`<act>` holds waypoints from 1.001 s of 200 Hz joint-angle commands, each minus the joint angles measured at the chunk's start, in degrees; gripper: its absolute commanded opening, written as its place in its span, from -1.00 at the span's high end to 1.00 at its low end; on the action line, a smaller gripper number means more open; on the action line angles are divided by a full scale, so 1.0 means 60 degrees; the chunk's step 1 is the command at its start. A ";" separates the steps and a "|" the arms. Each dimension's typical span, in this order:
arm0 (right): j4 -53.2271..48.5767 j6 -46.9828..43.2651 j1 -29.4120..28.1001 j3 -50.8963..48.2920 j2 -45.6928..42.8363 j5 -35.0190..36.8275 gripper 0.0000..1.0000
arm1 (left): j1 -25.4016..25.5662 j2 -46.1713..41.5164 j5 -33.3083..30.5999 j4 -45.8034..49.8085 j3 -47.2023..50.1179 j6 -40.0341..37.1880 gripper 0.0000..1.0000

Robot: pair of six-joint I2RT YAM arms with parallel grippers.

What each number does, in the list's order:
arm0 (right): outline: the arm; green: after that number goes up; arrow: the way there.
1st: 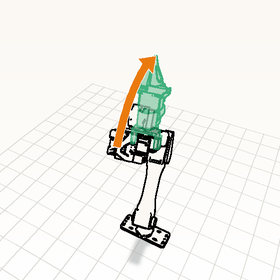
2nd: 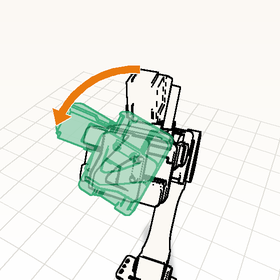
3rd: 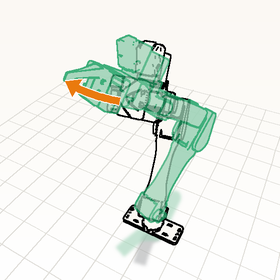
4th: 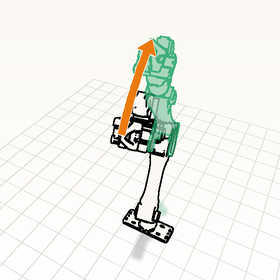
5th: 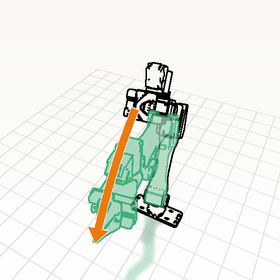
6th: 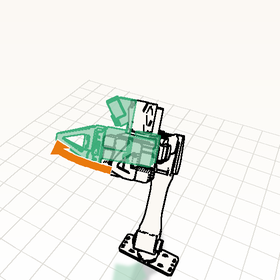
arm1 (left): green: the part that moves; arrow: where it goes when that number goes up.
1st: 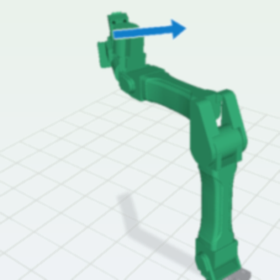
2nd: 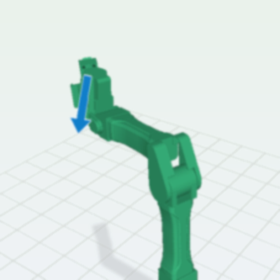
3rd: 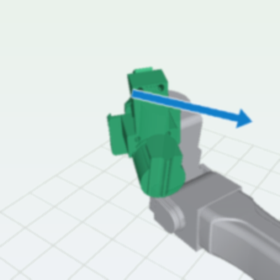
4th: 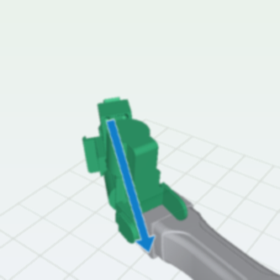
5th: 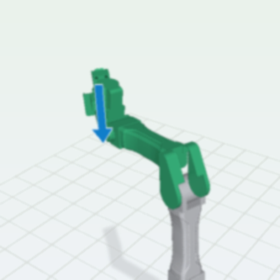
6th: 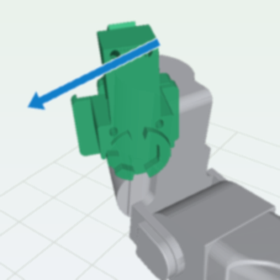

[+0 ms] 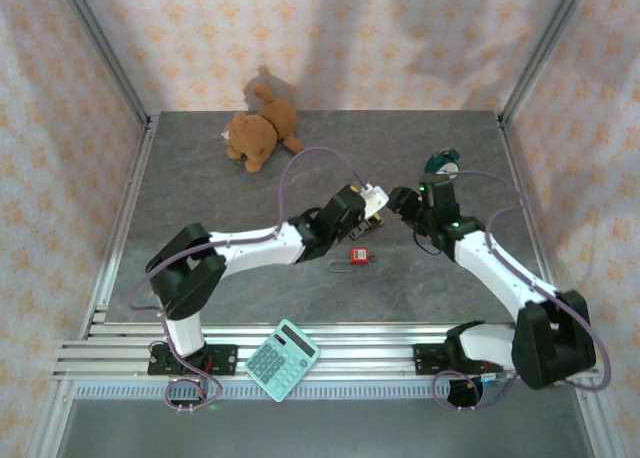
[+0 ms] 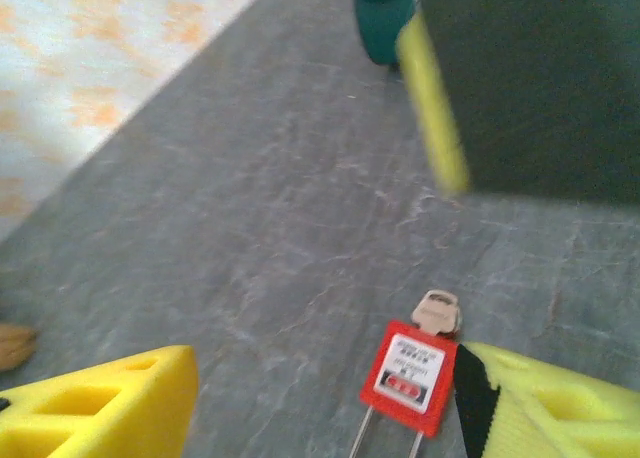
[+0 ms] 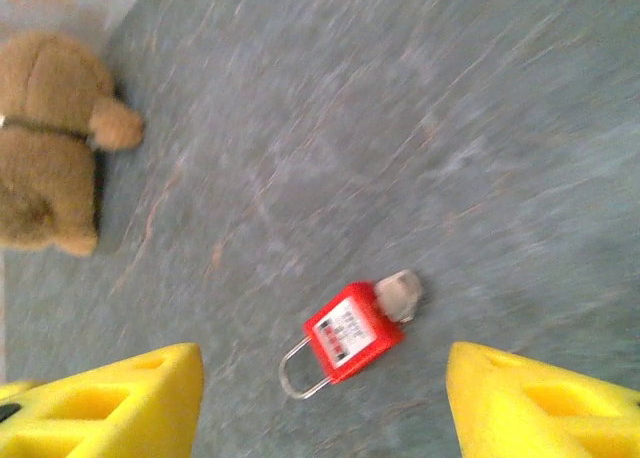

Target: Unlock with the key

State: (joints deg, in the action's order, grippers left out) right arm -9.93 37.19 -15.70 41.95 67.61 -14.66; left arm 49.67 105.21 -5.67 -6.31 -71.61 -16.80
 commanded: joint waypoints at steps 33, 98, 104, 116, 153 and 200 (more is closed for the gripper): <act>-0.0863 -0.0470 0.1208 -0.1201 -0.1175 0.0041 -0.35 | -0.1280 0.3249 0.4723 0.7843 -0.5277 -0.1290 -0.41; -0.0829 -0.0686 0.1460 -0.1294 -0.1354 -0.0355 -0.37 | -0.1438 0.5033 0.5098 0.9638 -0.7563 -0.1752 -0.40; -0.0820 -0.0694 0.1460 -0.1294 -0.1366 -0.0356 -0.37 | -0.1438 0.5127 0.5104 0.9669 -0.7630 -0.1760 -0.41; -0.0809 -0.0720 0.1467 -0.1294 -0.1396 -0.0355 -0.38 | -0.1438 0.5304 0.4964 0.9759 -0.7770 -0.1776 -0.41; -0.0645 -0.0704 0.1461 -0.1353 -0.1446 -0.0460 -0.37 | -0.1438 0.5913 0.4351 1.0086 -0.8420 -0.1866 -0.38; -0.0587 -0.0746 0.1460 -0.1424 -0.1566 -0.0513 -0.37 | -0.1438 0.6691 0.4059 1.0659 -0.9526 -0.1979 -0.31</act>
State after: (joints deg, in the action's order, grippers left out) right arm -14.15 33.76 -7.18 34.30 59.86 -17.67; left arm 40.99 143.04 20.99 52.97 -126.19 -27.42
